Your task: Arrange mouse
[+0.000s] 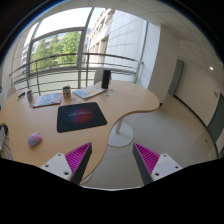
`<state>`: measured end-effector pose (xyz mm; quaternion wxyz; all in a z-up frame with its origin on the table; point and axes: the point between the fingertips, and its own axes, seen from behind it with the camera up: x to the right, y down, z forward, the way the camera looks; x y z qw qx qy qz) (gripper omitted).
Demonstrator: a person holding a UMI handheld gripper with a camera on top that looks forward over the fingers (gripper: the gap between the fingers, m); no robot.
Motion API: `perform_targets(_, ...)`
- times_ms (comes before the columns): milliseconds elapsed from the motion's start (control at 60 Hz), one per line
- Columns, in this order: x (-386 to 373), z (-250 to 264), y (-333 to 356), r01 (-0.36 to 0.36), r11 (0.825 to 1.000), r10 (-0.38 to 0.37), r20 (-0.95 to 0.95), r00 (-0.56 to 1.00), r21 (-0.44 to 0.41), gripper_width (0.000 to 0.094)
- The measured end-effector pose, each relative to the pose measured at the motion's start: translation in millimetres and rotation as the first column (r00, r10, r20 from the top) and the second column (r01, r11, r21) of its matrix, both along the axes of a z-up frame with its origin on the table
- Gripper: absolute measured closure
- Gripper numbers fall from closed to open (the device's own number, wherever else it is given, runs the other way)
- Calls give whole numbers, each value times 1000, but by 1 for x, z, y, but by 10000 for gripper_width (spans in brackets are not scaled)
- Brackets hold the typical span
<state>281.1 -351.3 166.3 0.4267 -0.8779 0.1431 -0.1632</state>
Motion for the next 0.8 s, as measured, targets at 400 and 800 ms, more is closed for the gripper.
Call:
perform_targets(400,-77,-68,-41,-71,996,70,-25,997,-59,88)
perform_targets(800,-318,-154,71,-302,953,298,-150,943,0,86)
